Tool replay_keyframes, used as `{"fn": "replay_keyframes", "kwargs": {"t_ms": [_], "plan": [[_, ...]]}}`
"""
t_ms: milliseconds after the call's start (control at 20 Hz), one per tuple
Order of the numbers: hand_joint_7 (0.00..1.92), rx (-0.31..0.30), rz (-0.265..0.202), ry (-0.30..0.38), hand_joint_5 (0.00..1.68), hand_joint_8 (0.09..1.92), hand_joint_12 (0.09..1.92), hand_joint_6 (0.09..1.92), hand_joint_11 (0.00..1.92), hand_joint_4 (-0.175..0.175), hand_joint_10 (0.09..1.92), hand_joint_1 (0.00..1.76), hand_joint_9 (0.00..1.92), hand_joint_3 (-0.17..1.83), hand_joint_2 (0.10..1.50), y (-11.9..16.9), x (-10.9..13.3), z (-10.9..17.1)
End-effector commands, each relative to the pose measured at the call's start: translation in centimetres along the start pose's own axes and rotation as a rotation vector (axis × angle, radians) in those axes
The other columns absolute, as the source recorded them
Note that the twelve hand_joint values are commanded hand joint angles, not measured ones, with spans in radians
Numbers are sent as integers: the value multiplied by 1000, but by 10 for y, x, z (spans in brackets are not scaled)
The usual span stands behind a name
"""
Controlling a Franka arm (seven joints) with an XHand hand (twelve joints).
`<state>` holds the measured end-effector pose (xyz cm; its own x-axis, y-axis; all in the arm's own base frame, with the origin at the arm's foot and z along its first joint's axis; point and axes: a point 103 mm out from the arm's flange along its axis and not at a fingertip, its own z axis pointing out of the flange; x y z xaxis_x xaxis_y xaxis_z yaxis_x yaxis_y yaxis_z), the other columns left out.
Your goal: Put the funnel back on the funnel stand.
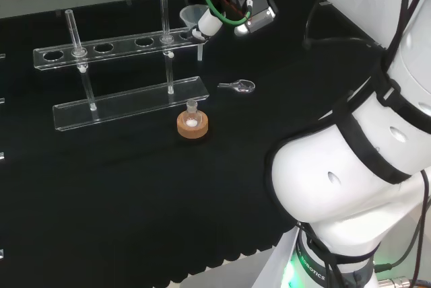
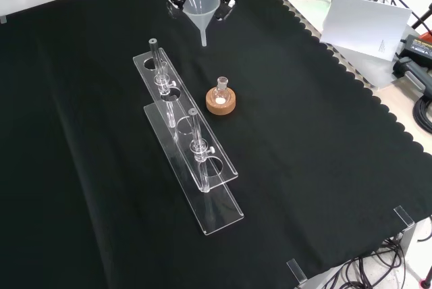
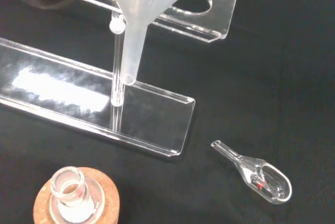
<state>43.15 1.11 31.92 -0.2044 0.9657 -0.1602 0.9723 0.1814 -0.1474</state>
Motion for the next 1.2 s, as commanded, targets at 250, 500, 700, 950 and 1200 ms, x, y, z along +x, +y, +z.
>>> {"fn": "replay_keyframes", "kwargs": {"t_ms": [250,500,700,950,1200], "plan": [[794,-38,6,-8,928,693,1255,717,587,26,416,850,1019,596,717,23,-13,-11],[792,-62,7,-6,925,696,1255,718,590,23,417,851,1019,596,718,44,-18,-18],[791,-72,8,-7,922,698,1254,719,593,22,418,850,1019,597,719,61,-22,-19],[789,-67,8,-6,920,699,1253,722,595,21,418,848,1019,598,720,80,-30,-16],[788,-67,12,0,917,701,1252,725,597,21,419,845,1018,599,722,94,-40,-11]]}}
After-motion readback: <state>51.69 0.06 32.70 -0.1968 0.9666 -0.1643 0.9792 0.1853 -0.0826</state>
